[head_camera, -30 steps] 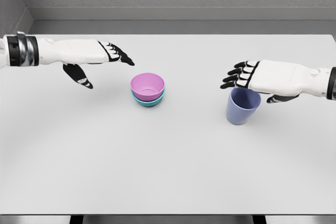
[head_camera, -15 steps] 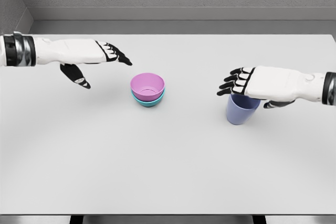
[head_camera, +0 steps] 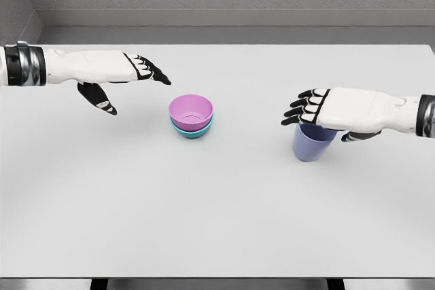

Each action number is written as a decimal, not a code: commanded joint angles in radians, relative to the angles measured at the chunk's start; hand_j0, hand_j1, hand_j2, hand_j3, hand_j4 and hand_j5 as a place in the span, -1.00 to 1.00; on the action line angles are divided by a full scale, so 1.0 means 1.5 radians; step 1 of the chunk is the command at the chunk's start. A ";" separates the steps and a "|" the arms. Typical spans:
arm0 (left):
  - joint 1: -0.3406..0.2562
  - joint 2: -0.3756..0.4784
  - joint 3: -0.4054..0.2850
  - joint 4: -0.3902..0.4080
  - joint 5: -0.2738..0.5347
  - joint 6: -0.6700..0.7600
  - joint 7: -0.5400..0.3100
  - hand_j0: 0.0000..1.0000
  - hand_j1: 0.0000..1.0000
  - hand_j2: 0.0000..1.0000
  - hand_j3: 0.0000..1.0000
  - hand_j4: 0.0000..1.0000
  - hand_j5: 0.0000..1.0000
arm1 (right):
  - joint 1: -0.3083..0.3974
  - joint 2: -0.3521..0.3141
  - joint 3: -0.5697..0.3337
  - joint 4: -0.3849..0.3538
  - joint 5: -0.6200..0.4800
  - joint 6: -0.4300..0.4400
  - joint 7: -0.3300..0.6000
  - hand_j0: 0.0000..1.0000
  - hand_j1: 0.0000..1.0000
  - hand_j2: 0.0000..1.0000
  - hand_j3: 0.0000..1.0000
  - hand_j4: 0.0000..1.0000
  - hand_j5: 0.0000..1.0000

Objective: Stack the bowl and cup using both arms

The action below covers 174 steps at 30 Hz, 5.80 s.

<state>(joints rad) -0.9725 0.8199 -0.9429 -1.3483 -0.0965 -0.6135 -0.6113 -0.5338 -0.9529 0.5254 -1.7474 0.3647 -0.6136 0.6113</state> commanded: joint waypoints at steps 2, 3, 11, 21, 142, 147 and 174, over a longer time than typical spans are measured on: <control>0.000 0.001 0.001 0.000 0.004 0.002 0.000 1.00 1.00 1.00 1.00 1.00 1.00 | 0.000 0.001 0.002 0.004 0.008 0.002 0.000 1.00 1.00 1.00 1.00 1.00 1.00; 0.000 0.001 0.001 0.000 0.004 0.002 0.000 1.00 1.00 1.00 1.00 1.00 1.00 | 0.000 0.003 0.002 0.004 0.013 0.002 0.000 1.00 1.00 1.00 1.00 1.00 1.00; 0.000 0.001 0.001 0.000 0.004 0.002 0.000 1.00 1.00 1.00 1.00 1.00 1.00 | 0.000 0.016 0.012 0.015 0.017 0.002 0.000 1.00 1.00 1.00 1.00 1.00 1.00; 0.003 -0.001 0.001 0.000 0.004 0.002 0.000 1.00 1.00 1.00 1.00 1.00 1.00 | 0.001 0.021 0.025 0.015 0.018 0.002 0.000 1.00 1.00 1.00 1.00 1.00 1.00; 0.008 0.009 0.001 -0.012 0.004 0.002 0.000 1.00 1.00 1.00 1.00 1.00 1.00 | -0.064 0.132 0.012 0.099 0.009 0.002 0.000 0.23 0.23 0.23 0.23 0.23 0.23; 0.008 0.009 0.001 -0.012 0.004 0.002 0.000 1.00 1.00 1.00 1.00 1.00 1.00 | -0.072 0.158 0.012 0.100 0.009 0.002 0.000 0.23 0.23 0.23 0.23 0.23 0.23; 0.008 0.010 0.001 -0.011 0.004 0.002 0.000 1.00 1.00 1.00 1.00 1.00 1.00 | -0.148 0.353 0.017 0.142 0.014 0.002 0.000 0.24 0.24 0.24 0.24 0.24 0.24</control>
<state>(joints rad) -0.9603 0.8339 -0.9429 -1.3659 -0.0965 -0.6135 -0.6113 -0.7547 -0.4350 0.5493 -1.5352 0.3907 -0.6142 0.6118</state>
